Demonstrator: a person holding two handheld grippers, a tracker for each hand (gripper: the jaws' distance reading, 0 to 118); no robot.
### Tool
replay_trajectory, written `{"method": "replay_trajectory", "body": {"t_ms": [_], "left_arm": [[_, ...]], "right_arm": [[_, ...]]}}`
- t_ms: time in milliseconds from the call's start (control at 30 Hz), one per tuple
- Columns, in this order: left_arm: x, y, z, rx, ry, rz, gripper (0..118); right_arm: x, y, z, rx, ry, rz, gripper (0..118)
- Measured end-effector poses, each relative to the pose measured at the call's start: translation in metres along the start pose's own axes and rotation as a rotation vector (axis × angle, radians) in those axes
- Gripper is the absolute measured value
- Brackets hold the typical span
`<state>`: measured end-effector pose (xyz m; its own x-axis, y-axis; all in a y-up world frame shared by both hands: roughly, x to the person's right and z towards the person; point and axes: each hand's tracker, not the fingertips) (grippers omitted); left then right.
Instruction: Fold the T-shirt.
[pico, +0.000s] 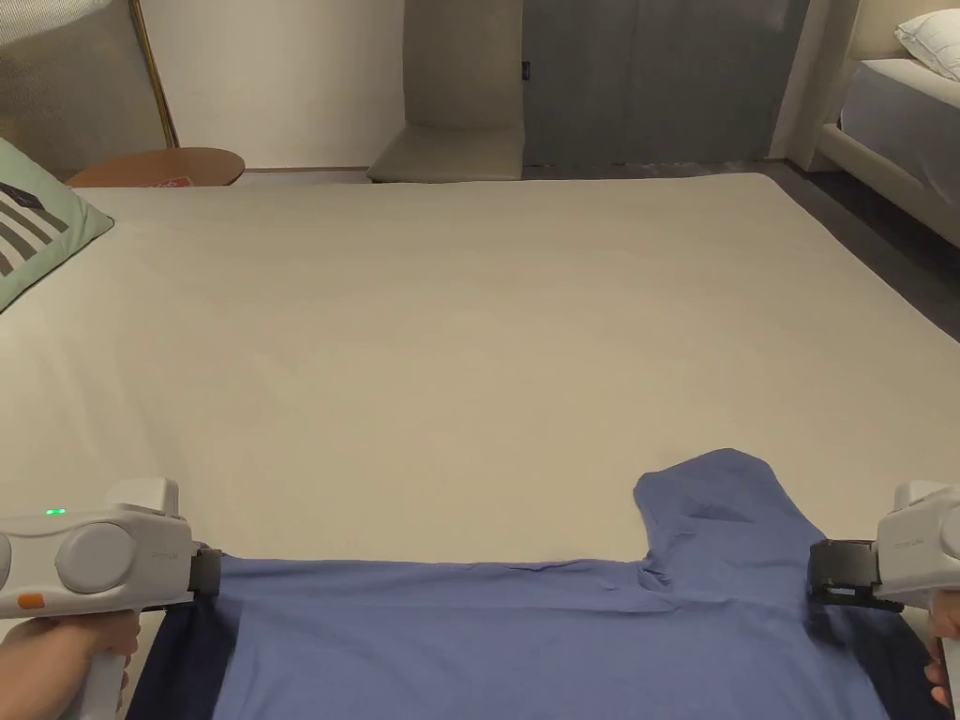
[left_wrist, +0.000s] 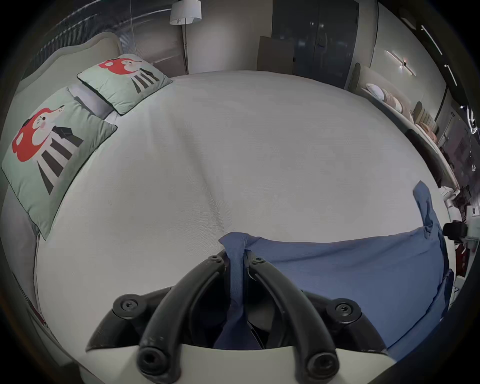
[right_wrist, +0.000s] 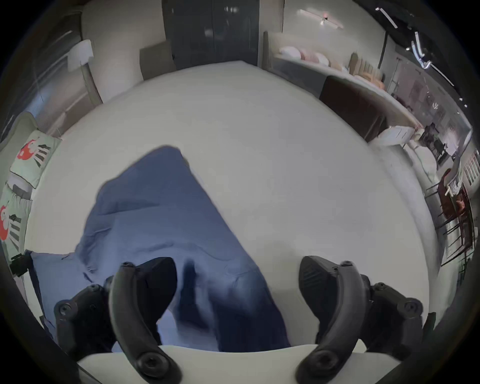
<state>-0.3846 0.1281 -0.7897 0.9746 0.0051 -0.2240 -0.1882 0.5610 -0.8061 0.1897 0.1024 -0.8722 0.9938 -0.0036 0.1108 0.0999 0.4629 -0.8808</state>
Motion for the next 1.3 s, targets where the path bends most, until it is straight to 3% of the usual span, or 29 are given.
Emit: {"method": "replay_trajectory", "body": {"t_ms": [100,167,200,233,267,633,867,1133,1300], "left_arm": [[0.000,0.001,0.006,0.008,-0.001,-0.005,4],[0.000,0.001,0.008,0.012,0.001,-0.009,4],[0.000,0.002,0.010,0.014,0.001,-0.011,4],[0.000,0.002,0.013,0.016,0.001,-0.013,4],[0.000,0.002,0.015,0.019,0.001,-0.015,4],[-0.012,-0.021,0.099,0.097,-0.036,-0.013,3],[-0.031,-0.080,0.170,0.132,-0.047,-0.033,3],[-0.046,-0.182,0.186,0.055,-0.043,-0.040,3],[-0.049,-0.229,0.165,-0.021,-0.027,-0.021,3]], "right_arm": [[-0.009,-0.001,-0.010,-0.030,0.015,0.012,74],[-0.012,-0.002,-0.003,-0.008,-0.008,0.027,69],[-0.011,-0.002,0.003,0.006,0.014,0.054,48],[-0.012,-0.002,0.010,0.024,0.023,0.097,20],[-0.012,-0.002,0.015,0.040,0.035,0.127,6],[0.016,-0.040,0.144,0.215,0.136,0.184,4],[0.042,-0.102,0.203,0.254,0.166,0.195,4],[0.053,-0.193,0.207,0.173,0.146,0.259,4],[0.060,-0.234,0.185,0.100,0.118,0.246,4]]}}
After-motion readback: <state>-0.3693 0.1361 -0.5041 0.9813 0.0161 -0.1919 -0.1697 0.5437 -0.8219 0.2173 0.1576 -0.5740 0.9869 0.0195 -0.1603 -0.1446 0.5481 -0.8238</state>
